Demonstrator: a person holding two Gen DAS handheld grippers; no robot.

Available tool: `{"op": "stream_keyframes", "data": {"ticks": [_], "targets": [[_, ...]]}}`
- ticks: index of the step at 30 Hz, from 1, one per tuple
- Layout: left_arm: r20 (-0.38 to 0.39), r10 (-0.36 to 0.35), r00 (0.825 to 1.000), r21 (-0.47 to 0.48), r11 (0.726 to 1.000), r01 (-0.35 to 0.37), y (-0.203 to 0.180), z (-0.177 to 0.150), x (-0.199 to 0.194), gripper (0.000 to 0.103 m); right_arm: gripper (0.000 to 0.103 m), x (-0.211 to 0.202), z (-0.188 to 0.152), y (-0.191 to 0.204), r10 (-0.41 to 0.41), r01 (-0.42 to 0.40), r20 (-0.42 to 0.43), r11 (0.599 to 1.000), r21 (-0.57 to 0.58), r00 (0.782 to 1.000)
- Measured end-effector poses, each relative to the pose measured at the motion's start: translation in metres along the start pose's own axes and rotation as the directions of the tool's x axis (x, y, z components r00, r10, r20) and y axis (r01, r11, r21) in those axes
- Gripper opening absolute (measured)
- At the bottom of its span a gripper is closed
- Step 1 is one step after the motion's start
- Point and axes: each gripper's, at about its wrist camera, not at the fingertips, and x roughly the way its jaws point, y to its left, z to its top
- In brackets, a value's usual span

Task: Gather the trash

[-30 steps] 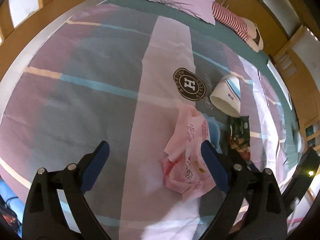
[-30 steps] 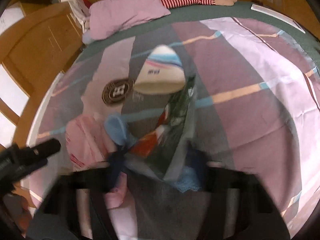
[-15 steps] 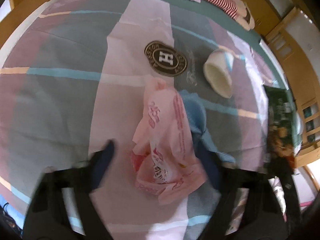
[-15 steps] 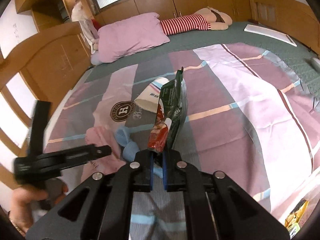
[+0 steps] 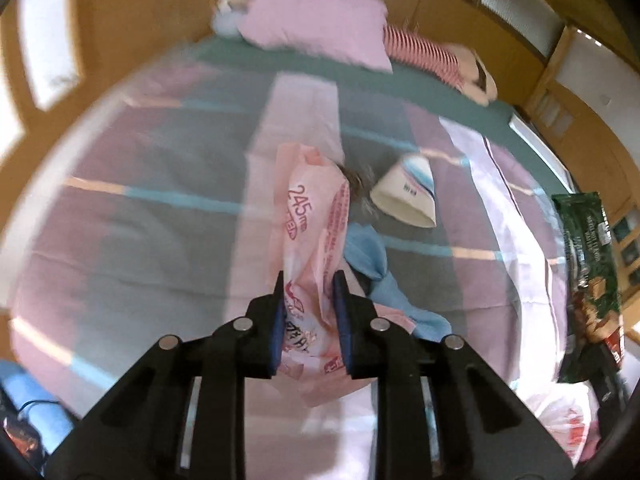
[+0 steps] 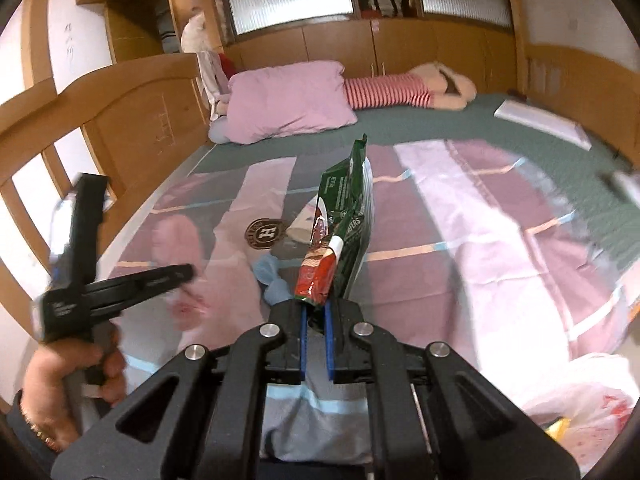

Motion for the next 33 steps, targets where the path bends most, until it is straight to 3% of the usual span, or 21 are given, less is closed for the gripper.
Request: {"op": "stream_keyframes", "data": {"ticks": [7, 13, 17, 23, 33], "targets": [[0.101, 0.009, 0.995, 0.07, 0.997, -0.016, -0.029, -0.029, -0.07, 0.023, 0.008, -0.067, -0.008, -0.012, -0.038, 0.045, 0.084, 0.996, -0.076, 0.996], [0.148, -0.094, 0.985, 0.172, 0.983, 0.068, -0.081, -0.048, -0.122, 0.023, 0.008, -0.113, -0.02, -0.036, -0.046, 0.053, 0.119, 0.997, -0.061, 0.992], [0.151, -0.179, 0.972, 0.268, 0.954, 0.135, -0.122, -0.065, -0.152, 0.023, 0.008, -0.135, -0.03, -0.059, -0.082, 0.087, 0.12, 0.995, -0.042, 0.989], [0.104, -0.26, 0.96, 0.374, 0.904, 0.205, -0.169, -0.087, -0.164, 0.023, 0.008, -0.158, -0.046, -0.09, -0.163, 0.165, 0.094, 0.986, -0.011, 0.982], [0.018, -0.3, 0.954, 0.485, 0.837, 0.254, -0.211, -0.106, -0.152, 0.023, 0.008, -0.164, -0.07, -0.12, -0.253, 0.252, 0.032, 0.968, 0.01, 0.967]]}}
